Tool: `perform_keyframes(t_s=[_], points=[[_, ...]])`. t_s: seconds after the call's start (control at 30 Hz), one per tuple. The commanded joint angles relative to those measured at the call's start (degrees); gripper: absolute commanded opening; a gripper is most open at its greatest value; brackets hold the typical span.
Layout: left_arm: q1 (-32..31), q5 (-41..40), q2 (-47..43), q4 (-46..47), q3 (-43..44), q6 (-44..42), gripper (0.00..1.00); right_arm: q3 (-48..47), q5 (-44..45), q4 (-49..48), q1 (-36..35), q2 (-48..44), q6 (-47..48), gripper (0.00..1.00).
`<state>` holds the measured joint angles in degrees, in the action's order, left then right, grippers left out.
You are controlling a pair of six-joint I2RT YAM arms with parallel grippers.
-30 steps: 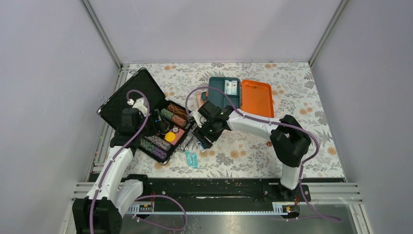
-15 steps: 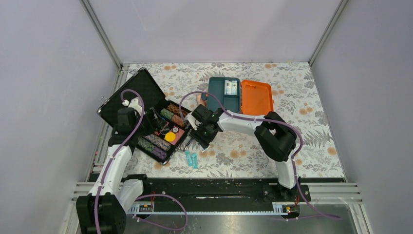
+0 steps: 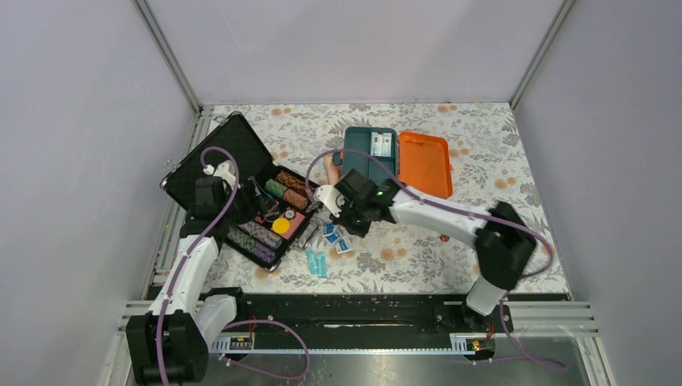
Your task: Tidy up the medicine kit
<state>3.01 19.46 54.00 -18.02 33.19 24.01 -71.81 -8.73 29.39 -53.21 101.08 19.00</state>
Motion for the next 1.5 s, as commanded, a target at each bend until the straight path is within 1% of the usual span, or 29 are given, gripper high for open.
perform_keyframes(t_s=[0.0,0.1,0.2,0.23,0.27,0.3,0.37,0.4,0.43,0.53,0.8,0.9,1.1,1.23,1.47], points=[[1.1,2.5,2.5,3.3,2.7,0.5,0.77,0.4,-3.8,3.9,-0.4,-13.4,3.7,0.00],[1.8,4.3,5.7,2.5,4.3,1.0,0.77,-0.4,-4.4,5.1,0.7,-16.5,2.9,0.00],[2.0,5.6,8.9,1.6,6.3,1.3,0.76,-0.6,-5.0,5.0,1.1,-18.4,4.5,0.00],[2.0,5.7,9.7,1.5,6.7,1.4,0.76,-0.6,-5.8,5.0,1.1,-18.4,5.1,0.10],[2.0,5.8,10.4,1.4,7.3,1.5,0.76,-0.3,-6.9,4.9,1.1,-17.8,5.3,0.25],[2.0,5.9,11.0,1.2,7.6,1.6,0.76,0.1,-8.7,4.5,1.3,-16.9,5.4,0.35],[2.0,6.1,12.0,1.0,8.5,1.7,0.76,0.2,-12.3,3.7,1.5,-14.2,4.9,0.48],[2.0,6.1,12.4,0.9,8.9,1.7,0.76,0.1,-13.8,3.1,1.7,-12.5,4.7,0.52],[2.0,6.1,12.6,0.8,9.2,1.6,0.76,0.0,-14.7,2.4,1.7,-10.6,4.6,0.53],[2.0,5.7,12.6,0.9,9.5,1.4,0.77,-0.8,-16.5,-0.1,1.4,-5.5,5.4,0.55],[2.0,6.0,12.4,0.8,9.6,1.3,0.77,-6.1,-12.9,-0.9,-1.9,4.9,7.1,0.55],[2.0,5.8,12.1,0.6,9.6,1.3,0.77,-6.4,-11.3,-1.6,-2.2,7.8,5.6,0.50],[2.0,5.5,11.6,1.3,9.1,1.7,0.77,-6.9,-8.1,-3.3,-2.8,12.0,0.5,0.49],[2.0,5.2,11.2,1.1,9.4,1.5,0.77,-5.5,-3.3,-4.8,-3.1,13.2,-2.5,0.42],[2.2,5.0,11.6,1.4,9.0,1.8,0.77,-2.4,1.0,-6.7,-3.3,14.0,-1.3,0.33]])
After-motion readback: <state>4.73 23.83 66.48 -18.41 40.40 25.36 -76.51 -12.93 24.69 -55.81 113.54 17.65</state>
